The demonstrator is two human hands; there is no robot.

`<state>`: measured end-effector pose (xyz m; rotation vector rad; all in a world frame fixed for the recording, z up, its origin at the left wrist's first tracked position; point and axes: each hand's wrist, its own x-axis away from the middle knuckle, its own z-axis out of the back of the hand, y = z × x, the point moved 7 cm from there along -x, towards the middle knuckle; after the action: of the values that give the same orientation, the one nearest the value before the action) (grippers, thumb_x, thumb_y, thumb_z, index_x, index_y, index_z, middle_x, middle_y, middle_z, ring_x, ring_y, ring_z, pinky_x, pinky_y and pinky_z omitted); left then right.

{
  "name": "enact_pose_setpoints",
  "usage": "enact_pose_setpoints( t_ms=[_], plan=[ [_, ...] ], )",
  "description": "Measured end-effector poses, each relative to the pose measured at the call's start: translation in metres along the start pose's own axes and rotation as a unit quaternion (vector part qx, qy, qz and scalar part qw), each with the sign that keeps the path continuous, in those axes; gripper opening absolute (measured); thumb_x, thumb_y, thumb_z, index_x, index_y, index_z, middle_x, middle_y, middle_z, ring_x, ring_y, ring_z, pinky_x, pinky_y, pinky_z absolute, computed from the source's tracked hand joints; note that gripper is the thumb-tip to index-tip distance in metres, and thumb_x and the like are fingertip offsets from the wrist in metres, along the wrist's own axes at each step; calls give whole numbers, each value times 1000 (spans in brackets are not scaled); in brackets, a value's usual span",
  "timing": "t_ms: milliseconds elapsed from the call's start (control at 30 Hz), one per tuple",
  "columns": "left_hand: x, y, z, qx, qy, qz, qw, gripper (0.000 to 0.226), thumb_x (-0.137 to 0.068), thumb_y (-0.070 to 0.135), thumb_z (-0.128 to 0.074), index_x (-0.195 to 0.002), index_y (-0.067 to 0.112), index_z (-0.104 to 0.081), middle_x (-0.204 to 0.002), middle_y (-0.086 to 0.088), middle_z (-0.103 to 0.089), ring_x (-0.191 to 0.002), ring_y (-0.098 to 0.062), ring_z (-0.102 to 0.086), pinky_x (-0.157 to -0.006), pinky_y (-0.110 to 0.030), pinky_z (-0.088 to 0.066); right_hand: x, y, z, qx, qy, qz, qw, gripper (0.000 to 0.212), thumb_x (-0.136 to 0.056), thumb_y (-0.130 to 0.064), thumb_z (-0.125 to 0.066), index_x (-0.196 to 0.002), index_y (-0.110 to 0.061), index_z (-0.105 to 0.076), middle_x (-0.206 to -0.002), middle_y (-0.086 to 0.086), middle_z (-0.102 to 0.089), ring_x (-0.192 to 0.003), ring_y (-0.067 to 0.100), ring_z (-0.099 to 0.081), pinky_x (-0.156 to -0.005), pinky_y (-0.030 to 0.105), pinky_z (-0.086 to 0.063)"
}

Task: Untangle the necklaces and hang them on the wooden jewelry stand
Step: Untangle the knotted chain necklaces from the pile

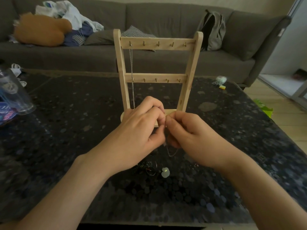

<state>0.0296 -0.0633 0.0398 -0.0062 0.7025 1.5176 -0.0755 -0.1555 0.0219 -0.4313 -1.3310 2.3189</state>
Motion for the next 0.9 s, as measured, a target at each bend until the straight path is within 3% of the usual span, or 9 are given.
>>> enact_pose_setpoints(
  t_ms=[133, 200, 267, 400, 533, 633, 733, 900],
  plan=[
    [-2, -8, 2, 42, 14, 41, 998, 6, -101, 29, -53, -96, 28, -54, -119, 16, -45, -113, -3, -52, -102, -39, -44, -2, 3, 3, -50, 42, 9, 998, 17, -111, -25, -54, -101, -18, -67, -66, -8, -56, -60, 14, -49, -56, 29, -44],
    [-2, -13, 1, 72, 12, 71, 995, 7, -100, 33, -51, -95, 29, -55, -118, 18, -46, -107, -4, -53, -94, -32, -43, -1, 1, 7, -52, 66, 21, 996, 5, -107, -21, -62, -104, -21, -67, -71, -5, -63, -60, 15, -54, -56, 27, -48],
    [-2, -17, 1, 107, 8, 103, 989, 11, -99, 37, -50, -95, 29, -56, -116, 21, -47, -107, -5, -54, -89, -26, -43, 1, -1, 10, -42, 85, 40, 995, 10, -100, -16, -71, -107, -24, -68, -79, 2, -71, -61, 16, -60, -57, 26, -52],
    [-4, -20, -1, 171, 8, 138, 975, 15, -98, 40, -51, -93, 29, -60, -115, 20, -52, -105, -10, -59, -93, -31, -52, 4, -7, 14, 2, 121, 86, 989, 11, -92, -21, -81, -99, -26, -74, -78, 4, -71, -67, 27, -67, -61, 34, -57],
    [-5, -21, -2, 194, -6, 161, 968, 19, -98, 42, -51, -96, 29, -65, -115, 19, -56, -102, -7, -60, -88, -28, -53, 6, -10, 16, 55, 150, 120, 980, 4, -92, -27, -80, -93, -30, -77, -79, -2, -69, -60, 11, -56, -58, 18, -43],
    [-6, -25, -4, 218, -17, 178, 959, 24, -101, 41, -51, -102, 26, -70, -114, 13, -61, -103, -7, -63, -95, -36, -56, 8, -11, 19, 90, 180, 135, 970, 4, -91, -28, -81, -93, -32, -79, -84, -6, -68, -69, 17, -57, -63, 19, -43],
    [-4, -30, -5, 253, -14, 196, 947, 28, -104, 43, -51, -102, 26, -74, -100, 13, -66, -96, -9, -65, -97, -41, -55, 9, -14, 23, 101, 198, 141, 965, 6, -90, -24, -81, -91, -30, -79, -86, -11, -67, -76, 15, -59, -66, 16, -42],
    [-3, -31, -9, 307, -29, 226, 924, 31, -107, 40, -53, -101, 21, -77, -80, 5, -64, -79, -7, -59, -82, -36, -47, 9, -15, 21, 66, 203, 145, 966, 8, -89, -19, -80, -86, -25, -75, -83, -9, -69, -76, 16, -64, -66, 19, -46]
  ],
)
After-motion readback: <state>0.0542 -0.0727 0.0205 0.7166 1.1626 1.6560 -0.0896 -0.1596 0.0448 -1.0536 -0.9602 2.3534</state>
